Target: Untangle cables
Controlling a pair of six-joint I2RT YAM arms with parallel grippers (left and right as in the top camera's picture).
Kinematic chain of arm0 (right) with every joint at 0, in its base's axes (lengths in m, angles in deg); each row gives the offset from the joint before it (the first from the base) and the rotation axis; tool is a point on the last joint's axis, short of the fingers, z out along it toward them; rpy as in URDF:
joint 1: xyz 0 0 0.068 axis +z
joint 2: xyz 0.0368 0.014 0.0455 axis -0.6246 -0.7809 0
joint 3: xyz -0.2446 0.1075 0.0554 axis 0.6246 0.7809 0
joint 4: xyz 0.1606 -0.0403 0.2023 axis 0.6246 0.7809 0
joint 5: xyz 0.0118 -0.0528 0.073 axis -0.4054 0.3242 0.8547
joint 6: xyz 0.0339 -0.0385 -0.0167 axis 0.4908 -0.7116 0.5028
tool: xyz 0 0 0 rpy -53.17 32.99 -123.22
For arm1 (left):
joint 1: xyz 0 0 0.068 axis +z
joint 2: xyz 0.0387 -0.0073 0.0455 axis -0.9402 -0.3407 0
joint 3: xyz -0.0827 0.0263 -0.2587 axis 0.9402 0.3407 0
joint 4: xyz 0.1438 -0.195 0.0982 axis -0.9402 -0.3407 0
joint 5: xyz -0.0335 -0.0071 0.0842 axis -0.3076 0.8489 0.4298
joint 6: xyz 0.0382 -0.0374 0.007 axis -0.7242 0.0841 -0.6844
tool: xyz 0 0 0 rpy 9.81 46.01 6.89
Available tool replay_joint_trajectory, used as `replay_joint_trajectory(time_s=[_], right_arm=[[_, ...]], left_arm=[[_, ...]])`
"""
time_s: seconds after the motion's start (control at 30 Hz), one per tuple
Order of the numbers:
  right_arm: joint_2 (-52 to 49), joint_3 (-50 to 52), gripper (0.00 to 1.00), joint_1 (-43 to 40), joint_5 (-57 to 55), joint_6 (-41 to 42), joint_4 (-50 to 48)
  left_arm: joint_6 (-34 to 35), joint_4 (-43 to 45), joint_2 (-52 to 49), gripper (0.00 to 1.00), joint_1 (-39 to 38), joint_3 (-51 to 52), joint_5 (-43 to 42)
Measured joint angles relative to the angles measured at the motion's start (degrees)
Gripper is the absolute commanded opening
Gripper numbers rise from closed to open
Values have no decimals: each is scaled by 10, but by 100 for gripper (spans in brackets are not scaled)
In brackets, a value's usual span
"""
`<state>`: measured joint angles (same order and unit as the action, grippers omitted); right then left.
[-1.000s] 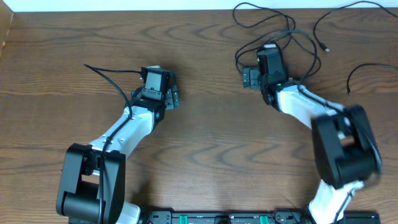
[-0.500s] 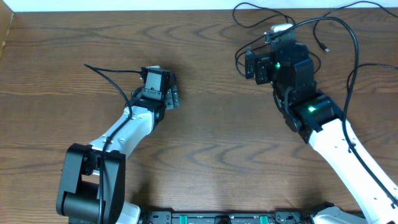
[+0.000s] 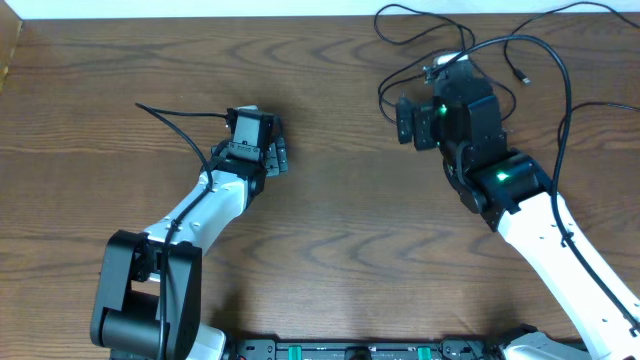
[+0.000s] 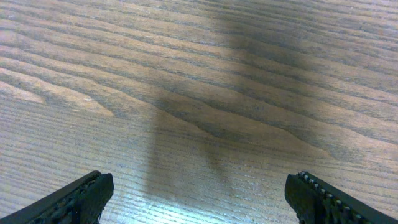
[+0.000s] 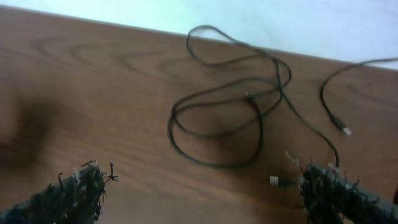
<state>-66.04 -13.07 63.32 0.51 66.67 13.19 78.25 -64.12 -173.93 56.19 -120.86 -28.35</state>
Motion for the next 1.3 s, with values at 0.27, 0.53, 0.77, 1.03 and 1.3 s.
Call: replay_joint_trajectory(time_s=[0.27,0.53,0.77,1.03,1.3], right_arm=[[0,0,99,0,0,0,78],[0,0,99,0,0,0,109],[0,0,99,0,0,0,110],[0,0,99,0,0,0,110],[0,0,99,0,0,0,110]], left_arm=[[0,0,0,94,0,0,0],[0,0,0,94,0,0,0],[0,0,0,93,0,0,0],[0,0,0,93,0,0,0],[0,0,0,93,0,0,0]])
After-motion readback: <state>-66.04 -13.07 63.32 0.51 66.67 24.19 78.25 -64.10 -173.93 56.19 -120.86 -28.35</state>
